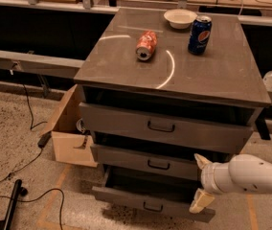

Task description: Open middle drawer

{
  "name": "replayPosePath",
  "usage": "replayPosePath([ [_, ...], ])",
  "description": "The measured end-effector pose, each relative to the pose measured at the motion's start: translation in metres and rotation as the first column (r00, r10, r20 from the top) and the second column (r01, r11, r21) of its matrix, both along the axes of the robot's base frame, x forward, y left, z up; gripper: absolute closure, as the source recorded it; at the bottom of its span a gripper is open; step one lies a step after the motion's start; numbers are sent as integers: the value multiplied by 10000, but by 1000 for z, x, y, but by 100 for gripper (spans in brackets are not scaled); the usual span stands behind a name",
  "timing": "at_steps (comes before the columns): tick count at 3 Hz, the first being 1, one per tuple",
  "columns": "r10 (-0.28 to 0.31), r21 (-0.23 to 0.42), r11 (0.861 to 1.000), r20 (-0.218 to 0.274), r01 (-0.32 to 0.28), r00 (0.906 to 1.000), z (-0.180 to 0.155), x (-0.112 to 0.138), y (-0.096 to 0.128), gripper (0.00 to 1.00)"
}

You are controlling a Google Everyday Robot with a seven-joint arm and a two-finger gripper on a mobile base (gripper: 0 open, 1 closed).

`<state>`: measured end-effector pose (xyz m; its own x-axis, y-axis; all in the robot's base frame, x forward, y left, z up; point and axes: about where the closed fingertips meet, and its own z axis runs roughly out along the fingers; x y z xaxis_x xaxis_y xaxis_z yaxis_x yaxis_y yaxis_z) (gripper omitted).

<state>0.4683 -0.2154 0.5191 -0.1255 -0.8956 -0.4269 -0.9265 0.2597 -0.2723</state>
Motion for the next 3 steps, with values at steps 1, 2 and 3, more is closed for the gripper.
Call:
replayPosePath([
  [1,269,-77,9996,-30,-269,9996,-22,5,3,0],
  [2,597,104,9982,89,-598,9982,-41,18,7,0],
  [3,853,58,9963,212,-854,9961,-57,32,4,0],
])
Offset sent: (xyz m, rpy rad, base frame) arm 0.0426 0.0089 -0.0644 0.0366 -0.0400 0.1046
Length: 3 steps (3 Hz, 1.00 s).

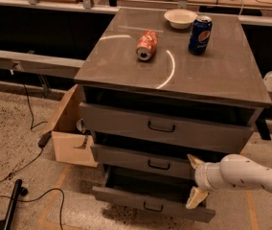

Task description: Open middle drawer

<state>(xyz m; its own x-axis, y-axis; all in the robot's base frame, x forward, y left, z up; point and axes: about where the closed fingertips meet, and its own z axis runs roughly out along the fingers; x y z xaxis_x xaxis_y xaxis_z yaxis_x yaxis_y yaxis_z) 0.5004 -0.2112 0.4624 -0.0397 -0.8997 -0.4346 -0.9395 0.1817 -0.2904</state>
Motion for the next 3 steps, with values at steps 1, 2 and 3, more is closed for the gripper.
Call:
replayPosePath([
  [1,84,-159,9998,102,-82,9999,-9,15,-8,0],
  [2,197,-394,9990,203,-188,9996,-13,28,-14,0],
  [3,303,-482,9984,35,-301,9995,-20,27,-13,15],
])
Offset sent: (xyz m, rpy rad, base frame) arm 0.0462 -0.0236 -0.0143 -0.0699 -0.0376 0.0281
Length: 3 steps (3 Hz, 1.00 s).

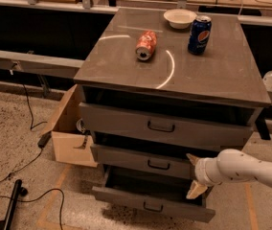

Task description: Open middle drawer

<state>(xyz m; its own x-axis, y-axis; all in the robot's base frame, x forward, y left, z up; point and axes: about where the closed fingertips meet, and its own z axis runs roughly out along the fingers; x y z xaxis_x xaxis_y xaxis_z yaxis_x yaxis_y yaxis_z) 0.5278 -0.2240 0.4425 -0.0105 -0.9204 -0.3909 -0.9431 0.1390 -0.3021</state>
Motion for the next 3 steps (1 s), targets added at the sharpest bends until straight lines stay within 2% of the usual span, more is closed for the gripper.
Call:
replayPosePath([
  [1,47,93,9999,-241,-45,9997,-5,-11,6,38],
  [2,-64,261,9996,-518,77,9986,-4,-30,11,69],
  [3,-63,258,9996,-525,77,9986,1,-31,10,92],
])
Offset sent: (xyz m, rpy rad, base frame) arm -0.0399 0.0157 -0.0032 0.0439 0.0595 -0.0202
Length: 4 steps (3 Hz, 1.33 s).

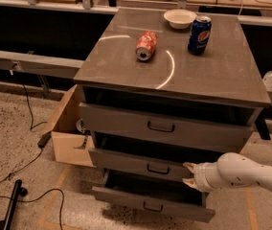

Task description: Open middle drawer

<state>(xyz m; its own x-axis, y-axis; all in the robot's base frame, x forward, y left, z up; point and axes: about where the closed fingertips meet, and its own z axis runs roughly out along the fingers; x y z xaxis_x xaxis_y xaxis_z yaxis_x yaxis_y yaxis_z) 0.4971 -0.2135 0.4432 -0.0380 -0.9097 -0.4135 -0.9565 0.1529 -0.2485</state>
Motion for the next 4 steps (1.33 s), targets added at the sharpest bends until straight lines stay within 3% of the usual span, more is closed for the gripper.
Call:
replayPosePath([
  [1,-3,0,10000,-2,3,10000,4,0,0,100],
  [3,-6,2,10000,-3,6,10000,16,0,0,100],
  [4,-559,40,9984,298,558,9980,56,-9,-14,100],
])
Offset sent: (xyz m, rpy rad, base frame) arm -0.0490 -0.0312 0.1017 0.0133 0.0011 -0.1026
